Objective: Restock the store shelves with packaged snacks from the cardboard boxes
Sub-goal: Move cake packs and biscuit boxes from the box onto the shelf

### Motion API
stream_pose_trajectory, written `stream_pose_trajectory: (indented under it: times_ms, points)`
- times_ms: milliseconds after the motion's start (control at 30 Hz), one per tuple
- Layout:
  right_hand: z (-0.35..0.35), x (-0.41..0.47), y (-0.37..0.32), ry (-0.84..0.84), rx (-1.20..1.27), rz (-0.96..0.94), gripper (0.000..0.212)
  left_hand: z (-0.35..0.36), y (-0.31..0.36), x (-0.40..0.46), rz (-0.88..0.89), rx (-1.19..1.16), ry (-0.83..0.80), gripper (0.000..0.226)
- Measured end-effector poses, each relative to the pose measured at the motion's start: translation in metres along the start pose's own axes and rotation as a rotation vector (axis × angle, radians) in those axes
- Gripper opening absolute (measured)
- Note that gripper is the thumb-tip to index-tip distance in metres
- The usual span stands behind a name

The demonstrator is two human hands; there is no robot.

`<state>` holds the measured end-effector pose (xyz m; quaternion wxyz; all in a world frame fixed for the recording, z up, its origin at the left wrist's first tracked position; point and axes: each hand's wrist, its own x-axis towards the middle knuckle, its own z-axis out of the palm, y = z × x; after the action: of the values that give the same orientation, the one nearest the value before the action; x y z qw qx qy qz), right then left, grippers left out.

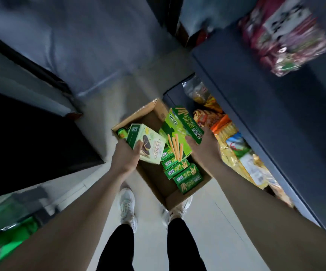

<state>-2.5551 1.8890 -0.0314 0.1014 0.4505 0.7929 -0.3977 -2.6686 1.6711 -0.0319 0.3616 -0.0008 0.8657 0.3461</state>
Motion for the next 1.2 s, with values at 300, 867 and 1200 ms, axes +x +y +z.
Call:
stream_pose_trajectory:
  times_ms: [300,867,1200]
  points:
    - [-0.143,-0.137,-0.074,0.219,-0.066,-0.068,0.053,-0.114,0.132,-0.092,0.259,0.020,-0.087,0.045]
    - [-0.382,-0.372,-0.156,0.745,0.104,-0.302,0.060,-0.237,0.390,-0.281,1.038,0.070,-0.092,0.068]
    - [-0.498,-0.501,-0.162,1.084,0.262,-0.444,0.023,-0.234,0.505,-0.399,1.304,-0.142,-0.094,0.048]
